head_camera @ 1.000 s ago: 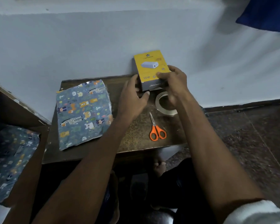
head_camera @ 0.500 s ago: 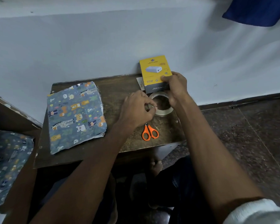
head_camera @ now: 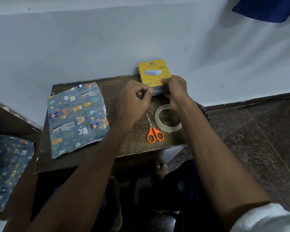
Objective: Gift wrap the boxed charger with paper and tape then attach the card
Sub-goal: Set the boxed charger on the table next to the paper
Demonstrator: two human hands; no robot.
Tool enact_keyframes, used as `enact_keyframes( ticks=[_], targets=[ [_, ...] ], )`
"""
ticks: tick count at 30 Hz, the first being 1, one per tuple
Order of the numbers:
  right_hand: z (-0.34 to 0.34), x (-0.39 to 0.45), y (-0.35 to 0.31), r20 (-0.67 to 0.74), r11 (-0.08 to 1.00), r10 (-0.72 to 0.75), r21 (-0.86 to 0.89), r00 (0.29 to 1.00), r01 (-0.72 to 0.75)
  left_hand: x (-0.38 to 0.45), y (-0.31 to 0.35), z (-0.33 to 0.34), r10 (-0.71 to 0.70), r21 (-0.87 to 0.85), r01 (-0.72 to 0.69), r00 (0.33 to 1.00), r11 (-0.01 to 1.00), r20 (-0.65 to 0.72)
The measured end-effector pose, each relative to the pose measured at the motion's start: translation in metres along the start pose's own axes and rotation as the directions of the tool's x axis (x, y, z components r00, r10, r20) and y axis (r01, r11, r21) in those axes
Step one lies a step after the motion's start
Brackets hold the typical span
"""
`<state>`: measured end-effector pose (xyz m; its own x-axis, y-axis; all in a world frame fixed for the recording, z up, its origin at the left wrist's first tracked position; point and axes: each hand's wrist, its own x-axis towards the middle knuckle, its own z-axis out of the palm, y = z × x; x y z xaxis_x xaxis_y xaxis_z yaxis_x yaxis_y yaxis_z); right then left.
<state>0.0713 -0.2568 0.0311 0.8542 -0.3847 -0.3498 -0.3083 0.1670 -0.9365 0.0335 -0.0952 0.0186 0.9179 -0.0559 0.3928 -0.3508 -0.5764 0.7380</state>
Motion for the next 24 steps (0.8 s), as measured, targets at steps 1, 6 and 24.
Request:
enact_keyframes(
  ticks=[1, 6, 24],
  targets=[
    [-0.001, -0.002, 0.000, -0.018, 0.998, -0.020, -0.058, 1.000, 0.019, 0.003, -0.002, 0.001, -0.032, 0.000, 0.032, 0.999, 0.999, -0.036],
    [0.004, -0.013, 0.001, -0.097, 0.892, -0.177, -0.436, 0.979, 0.118, 0.006, -0.005, 0.012, -0.123, 0.090, 0.117, 0.991, 0.989, 0.058],
    [0.129, -0.084, 0.033, 0.502, 0.502, -0.368, -0.602, 0.783, 0.621, -0.023, -0.056, -0.109, -0.463, 0.666, 0.398, 0.882, 0.631, -0.089]
  ],
)
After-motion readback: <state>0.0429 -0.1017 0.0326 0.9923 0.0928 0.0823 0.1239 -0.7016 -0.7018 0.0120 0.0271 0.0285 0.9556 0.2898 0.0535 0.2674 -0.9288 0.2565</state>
